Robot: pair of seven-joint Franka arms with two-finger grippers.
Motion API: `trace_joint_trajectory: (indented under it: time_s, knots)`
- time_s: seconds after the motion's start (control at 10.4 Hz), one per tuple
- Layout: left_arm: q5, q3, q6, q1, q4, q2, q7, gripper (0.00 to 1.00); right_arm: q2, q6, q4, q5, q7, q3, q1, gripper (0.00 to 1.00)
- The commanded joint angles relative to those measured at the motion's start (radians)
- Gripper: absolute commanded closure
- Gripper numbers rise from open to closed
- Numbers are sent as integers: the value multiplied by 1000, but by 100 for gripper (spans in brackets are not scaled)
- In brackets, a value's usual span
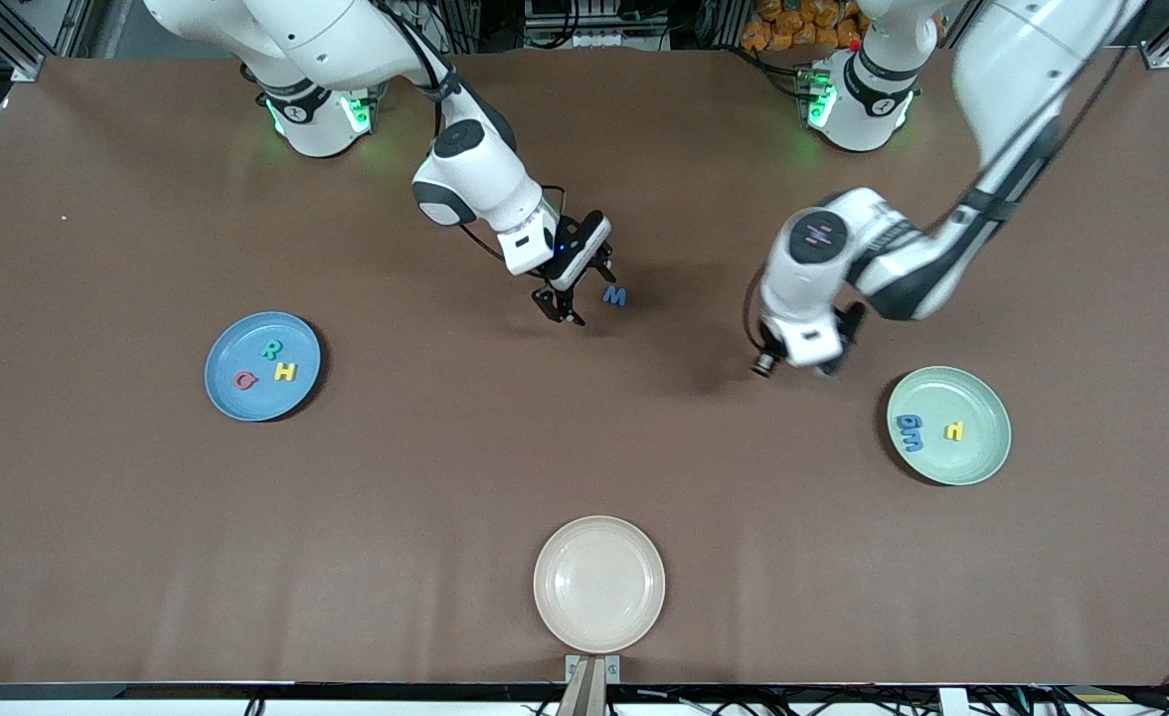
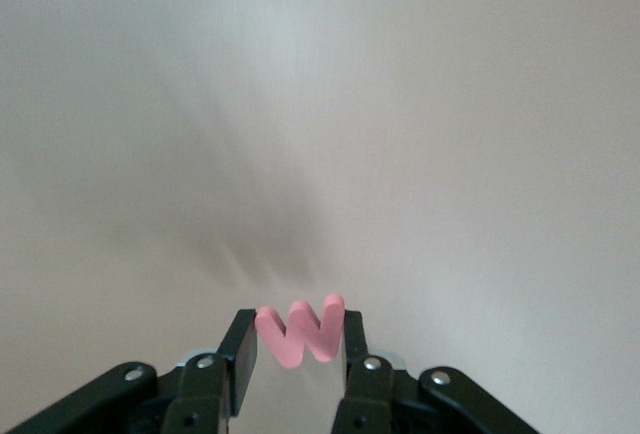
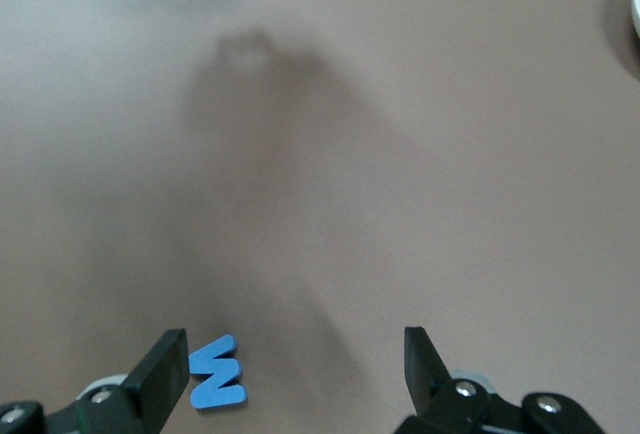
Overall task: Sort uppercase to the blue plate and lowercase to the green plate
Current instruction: 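Carry the w to the green plate while the right gripper reaches the M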
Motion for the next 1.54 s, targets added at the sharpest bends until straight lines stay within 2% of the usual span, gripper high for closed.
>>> trace_joint_trajectory:
  time_s: [0.0, 0.48, 0.58, 0.67, 1.06, 1.25, 1.44]
  knots:
    - [27, -14, -17, 146, 58, 5, 133, 100, 45, 7, 28, -34, -9, 3, 16, 4]
    - [27, 0, -16, 346, 113, 14, 437, 100, 168, 6, 104, -34, -1, 1, 78, 4]
    - [27, 2, -16, 357, 115, 22, 453, 92, 171, 6, 104, -34, -1, 1, 78, 4]
    - [27, 5, -16, 358, 127, 36, 453, 1, 183, 6, 114, -36, -3, 1, 84, 4]
    - [29, 5, -16, 349, 121, 39, 448, 0, 214, 6, 136, -37, -9, 1, 95, 5]
    - [27, 3, -16, 346, 122, 39, 450, 0, 223, 4, 140, -51, -11, -1, 99, 10]
    - [27, 3, -17, 336, 124, 39, 450, 0, 236, 3, 154, -76, -11, -5, 99, 21]
